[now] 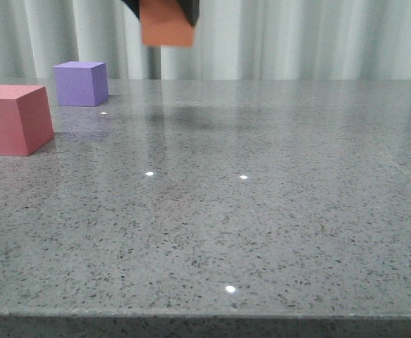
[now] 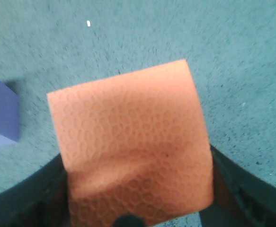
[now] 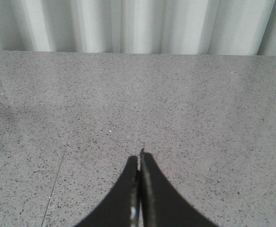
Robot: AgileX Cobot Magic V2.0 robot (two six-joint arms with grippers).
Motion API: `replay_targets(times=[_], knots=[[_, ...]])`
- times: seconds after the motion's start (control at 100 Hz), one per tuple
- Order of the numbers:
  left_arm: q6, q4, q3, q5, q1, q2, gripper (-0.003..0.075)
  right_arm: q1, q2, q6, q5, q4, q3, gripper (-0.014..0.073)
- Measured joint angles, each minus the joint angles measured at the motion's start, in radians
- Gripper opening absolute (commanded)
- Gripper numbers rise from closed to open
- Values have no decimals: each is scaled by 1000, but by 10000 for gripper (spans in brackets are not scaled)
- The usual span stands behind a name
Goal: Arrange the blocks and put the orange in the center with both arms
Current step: 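Lift the orange cube and carry it toward the purple cube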
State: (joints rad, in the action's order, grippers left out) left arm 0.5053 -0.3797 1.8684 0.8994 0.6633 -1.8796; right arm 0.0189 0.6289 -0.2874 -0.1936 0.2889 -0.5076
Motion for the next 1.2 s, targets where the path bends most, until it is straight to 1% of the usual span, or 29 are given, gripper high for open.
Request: replay_targets(times=[0.09, 0.23, 0.46, 0.7, 0.8, 0.89, 1.04, 1.201], knots=[[-65, 42, -2, 4, -28, 47, 225, 0, 0, 0, 0, 0, 0, -69], [-174, 143, -33, 6, -99, 109, 225, 0, 0, 0, 0, 0, 0, -69], [-327, 271, -150, -8, -257, 178, 225, 0, 0, 0, 0, 0, 0, -69], [-505, 424, -254, -64, -404, 184, 225, 0, 0, 0, 0, 0, 0, -69], [-553, 463, -293, -101, -437, 184, 225, 0, 0, 0, 0, 0, 0, -69], [-567, 473, -325, -136, -455, 184, 225, 0, 0, 0, 0, 0, 0, -69], [-574, 475, -348, -163, -459, 172, 225, 0, 0, 0, 0, 0, 0, -69], [-577, 479, -350, -185, -460, 119, 225, 0, 0, 0, 0, 0, 0, -69]])
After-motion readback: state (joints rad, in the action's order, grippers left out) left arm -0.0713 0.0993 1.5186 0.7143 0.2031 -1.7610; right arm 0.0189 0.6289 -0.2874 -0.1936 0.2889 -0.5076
